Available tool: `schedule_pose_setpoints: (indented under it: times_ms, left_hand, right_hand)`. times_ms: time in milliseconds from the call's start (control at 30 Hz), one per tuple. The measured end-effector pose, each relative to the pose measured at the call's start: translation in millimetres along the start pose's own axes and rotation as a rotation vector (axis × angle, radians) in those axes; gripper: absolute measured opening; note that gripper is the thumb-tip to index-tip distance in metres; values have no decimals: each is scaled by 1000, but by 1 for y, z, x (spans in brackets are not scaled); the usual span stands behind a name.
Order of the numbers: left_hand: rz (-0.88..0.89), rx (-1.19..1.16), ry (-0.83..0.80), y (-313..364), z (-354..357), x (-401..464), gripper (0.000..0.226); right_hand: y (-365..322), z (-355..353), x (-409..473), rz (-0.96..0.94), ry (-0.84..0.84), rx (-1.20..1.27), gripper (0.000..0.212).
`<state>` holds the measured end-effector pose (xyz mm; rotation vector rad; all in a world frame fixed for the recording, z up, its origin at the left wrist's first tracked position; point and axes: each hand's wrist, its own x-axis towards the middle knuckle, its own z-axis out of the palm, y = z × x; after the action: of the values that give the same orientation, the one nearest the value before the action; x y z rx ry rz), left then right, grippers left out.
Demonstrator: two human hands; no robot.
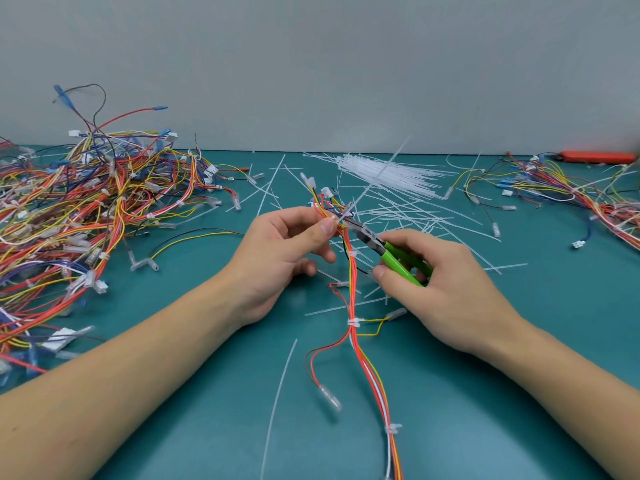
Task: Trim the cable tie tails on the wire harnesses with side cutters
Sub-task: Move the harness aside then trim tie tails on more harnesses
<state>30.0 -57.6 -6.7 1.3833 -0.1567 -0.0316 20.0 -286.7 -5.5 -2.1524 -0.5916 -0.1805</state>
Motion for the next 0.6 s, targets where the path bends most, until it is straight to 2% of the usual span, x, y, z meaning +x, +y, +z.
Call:
schedule_pose_setpoints:
  times_ms: [600]
  left_hand:
    - [-1,26,-10,-1,1,0,21]
  right_hand:
    - [5,-3,3,-22,-40,34,10]
